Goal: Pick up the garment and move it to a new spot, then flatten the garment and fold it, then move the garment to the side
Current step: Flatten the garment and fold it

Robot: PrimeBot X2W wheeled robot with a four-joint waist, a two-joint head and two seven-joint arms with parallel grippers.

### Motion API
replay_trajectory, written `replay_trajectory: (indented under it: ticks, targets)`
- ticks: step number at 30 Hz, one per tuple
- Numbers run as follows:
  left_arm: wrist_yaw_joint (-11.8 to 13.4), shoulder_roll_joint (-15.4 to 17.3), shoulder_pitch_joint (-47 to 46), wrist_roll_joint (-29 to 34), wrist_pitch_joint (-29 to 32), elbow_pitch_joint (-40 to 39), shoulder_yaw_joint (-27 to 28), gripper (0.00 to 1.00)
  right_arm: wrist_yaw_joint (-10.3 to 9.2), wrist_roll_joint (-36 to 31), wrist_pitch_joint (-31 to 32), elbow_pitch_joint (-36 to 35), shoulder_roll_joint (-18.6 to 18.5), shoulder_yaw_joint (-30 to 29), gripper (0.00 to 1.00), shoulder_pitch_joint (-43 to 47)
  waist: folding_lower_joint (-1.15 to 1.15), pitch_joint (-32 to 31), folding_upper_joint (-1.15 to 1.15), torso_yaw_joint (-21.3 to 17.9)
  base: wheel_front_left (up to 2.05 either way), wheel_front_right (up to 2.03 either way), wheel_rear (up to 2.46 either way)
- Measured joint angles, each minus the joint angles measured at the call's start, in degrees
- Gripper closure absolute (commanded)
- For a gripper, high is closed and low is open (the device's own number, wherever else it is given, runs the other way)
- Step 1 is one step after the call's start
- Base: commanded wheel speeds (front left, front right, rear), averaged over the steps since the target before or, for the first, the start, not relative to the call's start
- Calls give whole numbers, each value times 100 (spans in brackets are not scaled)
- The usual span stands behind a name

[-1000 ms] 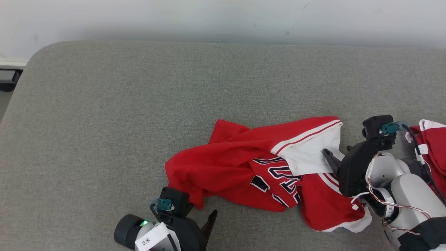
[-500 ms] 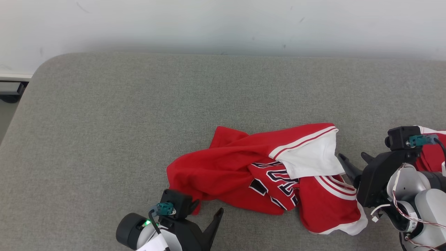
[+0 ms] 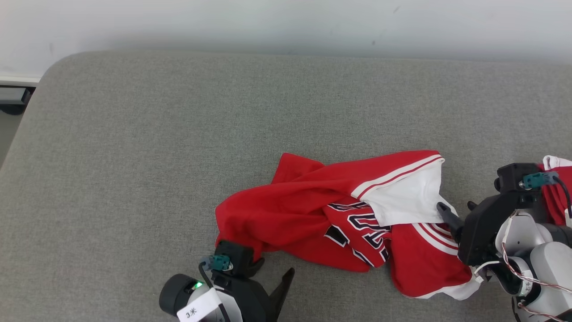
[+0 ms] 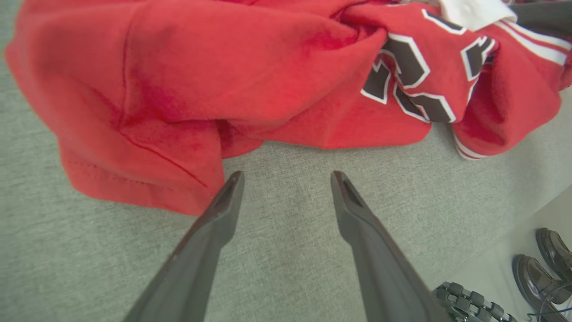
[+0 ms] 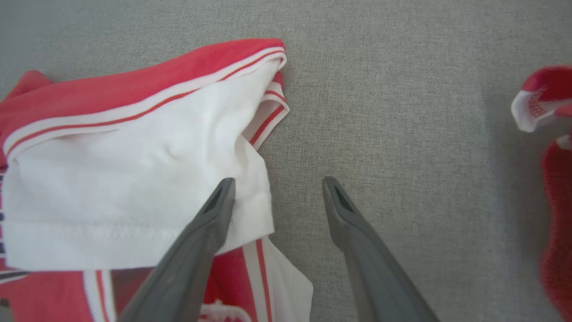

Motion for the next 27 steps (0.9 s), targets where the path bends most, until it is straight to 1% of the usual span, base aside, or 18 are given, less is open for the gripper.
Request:
replay_trajectory:
  ticks: [10,16,20,24,27]
  targets:
    - [21,-13,-114,1,0,236,60,0,-5,-8,136,67,55,105,0,-19,0,47,0,-6,0,0,0]
    - [199,108,-121,163,-1,326,120,0,-7,-29,153,75,56,143,0,-19,0,31,0,-37,0,0,0]
    - [266,155,-121,249,0,326,116,0,-47,-30,171,75,56,145,0,-18,0,23,0,-48,0,0,0]
    - [277,154,-112,263,31,325,105,0,-47,-30,197,81,56,145,0,-17,0,13,0,-50,0,0,0]
    - [336,182,-99,357,75,333,118,0,-48,-31,201,82,60,170,0,-17,0,6,0,-51,0,0,0]
